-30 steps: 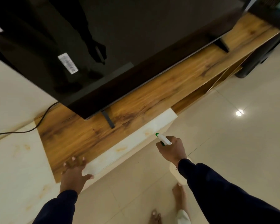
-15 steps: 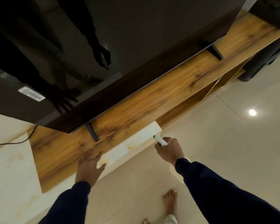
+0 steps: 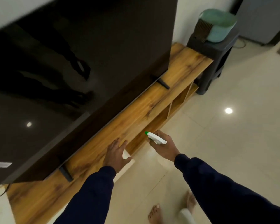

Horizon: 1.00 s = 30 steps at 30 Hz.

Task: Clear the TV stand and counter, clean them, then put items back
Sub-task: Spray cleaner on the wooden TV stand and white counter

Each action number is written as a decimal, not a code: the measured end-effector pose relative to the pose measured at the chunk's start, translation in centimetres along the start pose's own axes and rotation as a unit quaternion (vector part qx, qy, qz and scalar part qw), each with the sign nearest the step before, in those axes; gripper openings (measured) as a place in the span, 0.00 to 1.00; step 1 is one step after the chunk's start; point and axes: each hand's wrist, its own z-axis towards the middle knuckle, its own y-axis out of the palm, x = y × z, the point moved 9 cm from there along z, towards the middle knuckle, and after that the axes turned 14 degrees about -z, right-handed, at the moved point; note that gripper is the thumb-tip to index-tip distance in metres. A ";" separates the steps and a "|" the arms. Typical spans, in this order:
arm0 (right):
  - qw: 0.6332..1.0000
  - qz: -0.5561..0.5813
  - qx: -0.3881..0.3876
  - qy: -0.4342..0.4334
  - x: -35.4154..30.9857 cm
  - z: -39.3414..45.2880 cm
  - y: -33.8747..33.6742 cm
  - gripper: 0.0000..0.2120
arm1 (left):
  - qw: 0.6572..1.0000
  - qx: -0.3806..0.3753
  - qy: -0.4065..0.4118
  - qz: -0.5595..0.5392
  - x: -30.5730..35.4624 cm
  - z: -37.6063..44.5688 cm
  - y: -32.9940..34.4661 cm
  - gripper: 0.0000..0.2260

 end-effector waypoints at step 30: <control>0.899 0.379 0.220 0.009 -0.3 19.1 -68.7 0.24 | 0.970 0.105 0.206 -0.070 58.0 33.7 -19.4 0.32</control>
